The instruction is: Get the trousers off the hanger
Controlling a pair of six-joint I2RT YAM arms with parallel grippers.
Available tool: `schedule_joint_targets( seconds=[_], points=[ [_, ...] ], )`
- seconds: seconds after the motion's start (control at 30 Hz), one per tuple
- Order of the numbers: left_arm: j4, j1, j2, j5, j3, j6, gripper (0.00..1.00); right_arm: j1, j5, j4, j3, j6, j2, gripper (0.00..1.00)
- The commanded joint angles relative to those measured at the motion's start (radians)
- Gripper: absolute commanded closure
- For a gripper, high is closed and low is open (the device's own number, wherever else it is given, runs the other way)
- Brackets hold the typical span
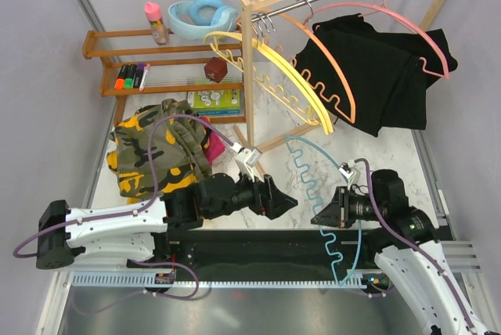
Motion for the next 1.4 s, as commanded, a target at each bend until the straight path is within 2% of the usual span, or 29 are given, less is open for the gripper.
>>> schedule_joint_targets(
  seconds=[0.0,0.17,0.3,0.43,0.63,0.8,0.83,0.87,0.9,0.93,0.97,1.0,1.07,1.1,1.2,1.37],
  points=[
    [0.207,0.022,0.056,-0.023,-0.012,-0.055,0.08,0.012,-0.115,-0.041,0.097,-0.021,-0.056,1.0],
    [0.377,0.023,0.176,-0.023,-0.022,-0.092,0.1,0.012,-0.141,-0.044,0.085,0.006,-0.096,1.0],
    [0.589,0.022,0.248,-0.02,-0.032,-0.1,0.12,0.012,-0.16,-0.061,0.092,0.018,-0.122,1.0],
    [0.661,0.023,0.305,-0.011,-0.015,-0.106,0.17,0.014,-0.161,-0.083,0.115,0.009,-0.125,1.0],
    [0.884,0.023,0.357,0.004,-0.065,-0.14,0.35,0.021,-0.164,-0.09,0.109,0.008,-0.133,1.0],
    [0.87,0.022,0.392,0.023,-0.029,-0.134,0.48,0.021,-0.161,-0.107,0.127,0.002,-0.136,0.99],
    [0.872,0.022,0.399,0.03,-0.023,-0.134,0.54,0.021,-0.163,-0.112,0.131,-0.001,-0.136,0.98],
    [0.869,0.023,0.405,0.033,-0.015,-0.134,0.65,0.021,-0.161,-0.118,0.137,-0.006,-0.135,0.98],
    [0.869,0.023,0.415,0.035,-0.006,-0.137,0.72,0.023,-0.161,-0.12,0.14,-0.008,-0.139,0.96],
    [0.87,0.023,0.42,0.043,-0.001,-0.14,0.81,0.023,-0.16,-0.121,0.143,-0.008,-0.139,0.92],
    [0.869,0.023,0.422,0.047,0.005,-0.141,0.96,0.023,-0.154,-0.13,0.152,-0.009,-0.141,0.87],
    [0.866,0.023,0.42,0.05,0.011,-0.144,0.98,0.023,-0.143,-0.143,0.158,-0.021,-0.139,0.76],
    [0.866,0.022,0.408,0.055,0.008,-0.157,0.98,0.023,-0.106,-0.178,0.17,-0.035,-0.138,0.63],
    [0.843,0.023,0.397,0.052,0.002,-0.16,0.98,0.021,-0.097,-0.189,0.174,-0.043,-0.136,0.52],
    [0.762,0.023,0.334,0.015,-0.018,-0.173,0.98,0.021,0.002,-0.244,0.198,-0.044,-0.135,0.4],
    [0.751,0.023,0.252,0.003,-0.059,-0.166,0.98,0.021,0.258,-0.377,0.291,-0.063,-0.138,0.22]
  ],
)
